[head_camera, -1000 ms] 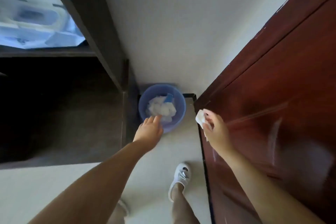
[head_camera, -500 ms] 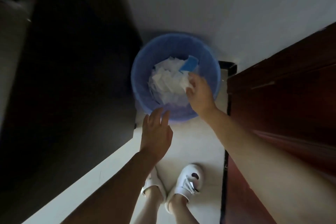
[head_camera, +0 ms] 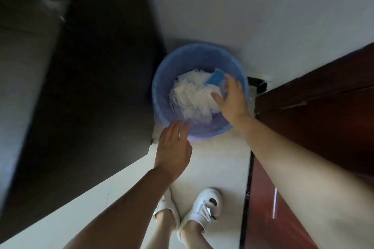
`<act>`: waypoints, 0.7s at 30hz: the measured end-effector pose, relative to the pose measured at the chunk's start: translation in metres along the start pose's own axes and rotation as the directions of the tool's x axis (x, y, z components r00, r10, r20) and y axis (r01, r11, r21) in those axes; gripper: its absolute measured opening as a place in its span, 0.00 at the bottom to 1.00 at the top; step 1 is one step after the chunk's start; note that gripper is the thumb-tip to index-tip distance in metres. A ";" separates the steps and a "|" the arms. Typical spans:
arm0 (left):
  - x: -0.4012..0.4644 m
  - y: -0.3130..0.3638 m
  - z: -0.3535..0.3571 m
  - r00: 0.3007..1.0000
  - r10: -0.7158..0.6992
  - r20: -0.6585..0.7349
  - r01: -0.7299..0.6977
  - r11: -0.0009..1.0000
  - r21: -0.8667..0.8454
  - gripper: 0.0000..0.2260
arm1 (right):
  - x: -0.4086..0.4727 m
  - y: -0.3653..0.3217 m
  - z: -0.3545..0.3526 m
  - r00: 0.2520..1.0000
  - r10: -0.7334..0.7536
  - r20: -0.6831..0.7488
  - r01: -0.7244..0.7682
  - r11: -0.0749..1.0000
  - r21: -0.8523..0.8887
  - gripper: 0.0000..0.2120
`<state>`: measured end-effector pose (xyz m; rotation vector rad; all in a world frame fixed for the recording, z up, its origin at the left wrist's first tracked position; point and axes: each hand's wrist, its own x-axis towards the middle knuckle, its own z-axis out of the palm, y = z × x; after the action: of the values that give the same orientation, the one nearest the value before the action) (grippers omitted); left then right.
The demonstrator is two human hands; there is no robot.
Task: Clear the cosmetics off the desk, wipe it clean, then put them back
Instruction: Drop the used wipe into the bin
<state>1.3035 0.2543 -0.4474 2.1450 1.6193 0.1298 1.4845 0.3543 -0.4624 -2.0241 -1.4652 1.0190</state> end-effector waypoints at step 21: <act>-0.152 0.094 -0.486 0.886 0.107 -0.452 -0.068 0.992 0.103 0.23 | -0.250 -0.397 -0.245 0.817 -0.571 -0.085 0.577 0.807 0.124 0.23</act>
<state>1.1778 0.2340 0.0544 2.3794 1.7981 0.6525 1.3884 0.2723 0.0518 -1.3449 -1.7657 0.7792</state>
